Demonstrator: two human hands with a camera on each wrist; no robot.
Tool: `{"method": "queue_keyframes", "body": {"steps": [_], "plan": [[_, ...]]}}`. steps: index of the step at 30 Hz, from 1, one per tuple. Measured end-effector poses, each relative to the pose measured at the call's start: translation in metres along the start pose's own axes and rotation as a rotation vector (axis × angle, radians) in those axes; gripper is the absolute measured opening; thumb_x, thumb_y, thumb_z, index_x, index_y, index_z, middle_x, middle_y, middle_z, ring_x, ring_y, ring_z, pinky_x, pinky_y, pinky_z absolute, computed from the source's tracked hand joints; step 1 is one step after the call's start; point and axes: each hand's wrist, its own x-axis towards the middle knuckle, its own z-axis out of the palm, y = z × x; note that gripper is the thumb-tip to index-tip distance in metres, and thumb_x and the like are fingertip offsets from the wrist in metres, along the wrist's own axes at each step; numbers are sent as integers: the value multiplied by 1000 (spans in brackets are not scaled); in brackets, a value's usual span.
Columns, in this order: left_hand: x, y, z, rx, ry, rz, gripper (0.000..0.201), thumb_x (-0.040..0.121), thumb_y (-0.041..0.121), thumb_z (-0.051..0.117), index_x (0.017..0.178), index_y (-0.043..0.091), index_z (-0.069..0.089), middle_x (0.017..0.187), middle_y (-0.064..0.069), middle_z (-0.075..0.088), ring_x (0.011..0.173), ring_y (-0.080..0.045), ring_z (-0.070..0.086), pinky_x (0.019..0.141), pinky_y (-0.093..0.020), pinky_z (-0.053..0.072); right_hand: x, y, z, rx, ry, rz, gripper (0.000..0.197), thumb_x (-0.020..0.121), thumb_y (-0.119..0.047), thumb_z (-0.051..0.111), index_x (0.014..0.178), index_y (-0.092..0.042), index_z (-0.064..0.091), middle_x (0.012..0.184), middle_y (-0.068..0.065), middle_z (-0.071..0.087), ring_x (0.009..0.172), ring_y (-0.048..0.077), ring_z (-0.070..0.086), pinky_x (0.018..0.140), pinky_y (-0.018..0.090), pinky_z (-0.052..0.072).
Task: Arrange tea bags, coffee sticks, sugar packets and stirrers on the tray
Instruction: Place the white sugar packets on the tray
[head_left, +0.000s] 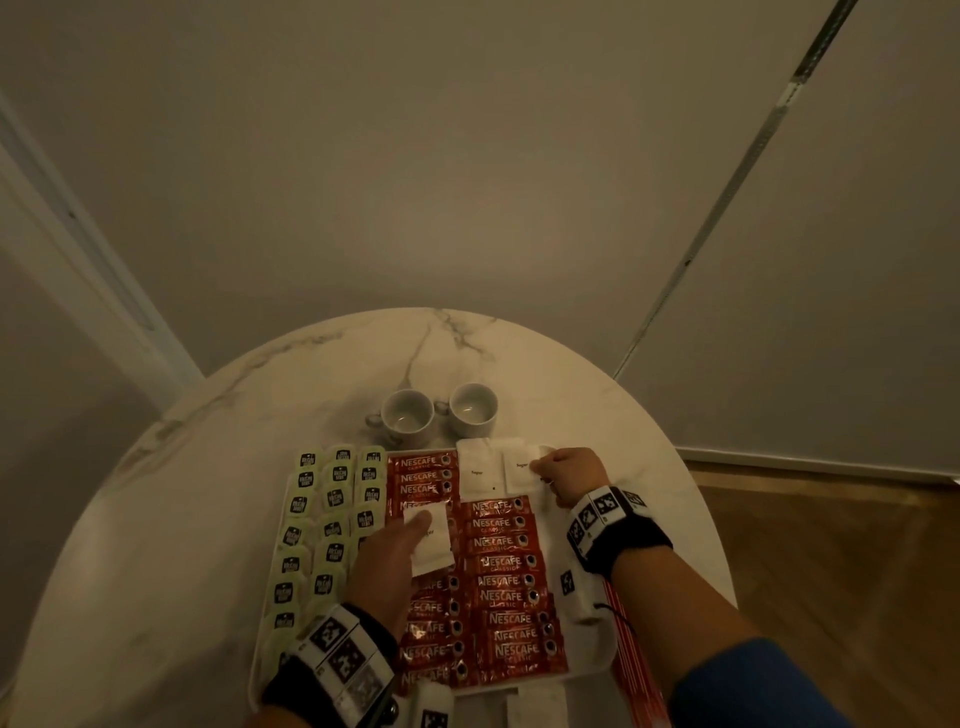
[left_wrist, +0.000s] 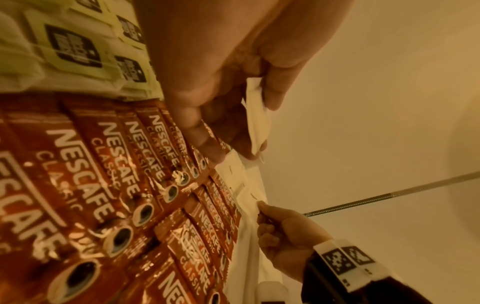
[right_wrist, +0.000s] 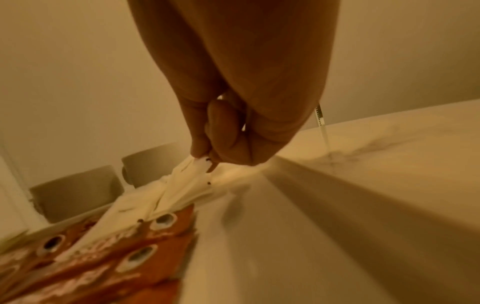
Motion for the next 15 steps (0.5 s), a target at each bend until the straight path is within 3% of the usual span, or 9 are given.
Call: {"method": "queue_keyframes", "body": {"steps": [4,7,9,11,12,13,15], "plan": [[6,3,2,41,-13,-36,21,95,19,54,99,4,68,102,-23,70,98,-40,65,94,-60,47,7,-1,5,-68,0,-25,28,82,-16,73,56,-13,62,55,2,57,49,16,49,50,24,40],[13,7,11,109,-41,-25,19,94,24,54,102,12,66,118,-23,64,111,-38,60,98,-57,46,8,-1,9,-111,-13,-28,27,81,-15,74,57,-14,62,57,2,58,52,15,51,54,25,43],[21,9,18,78,-43,-53,19,94,22,55,105,11,65,119,-20,63,112,-37,59,96,-55,48,9,-1,12,-138,-13,-28,24,80,-16,74,59,-14,63,59,2,60,54,15,52,57,28,46],[25,13,27,95,-78,-67,20,87,32,59,103,21,64,128,-19,58,120,-39,53,100,-56,44,9,-1,15,-164,-11,-33,23,81,-18,74,61,-15,62,62,2,61,55,15,54,60,29,48],[26,15,31,114,-100,-56,31,82,39,60,108,23,62,131,-19,55,124,-39,50,102,-56,42,9,-1,16,-178,-9,-37,23,81,-19,73,61,-16,62,62,2,62,56,16,54,61,30,49],[29,16,33,167,-98,-53,43,81,41,61,117,18,60,129,-18,55,124,-37,49,102,-56,42,9,-1,17,-192,-6,-41,24,81,-20,73,61,-16,61,63,2,62,57,16,55,63,31,51],[34,17,40,211,-83,-42,46,89,32,61,126,6,54,119,-12,56,115,-33,54,100,-56,44,10,-1,20,-220,-3,-50,24,82,-22,71,61,-17,60,66,4,64,61,19,58,68,35,55]]}}
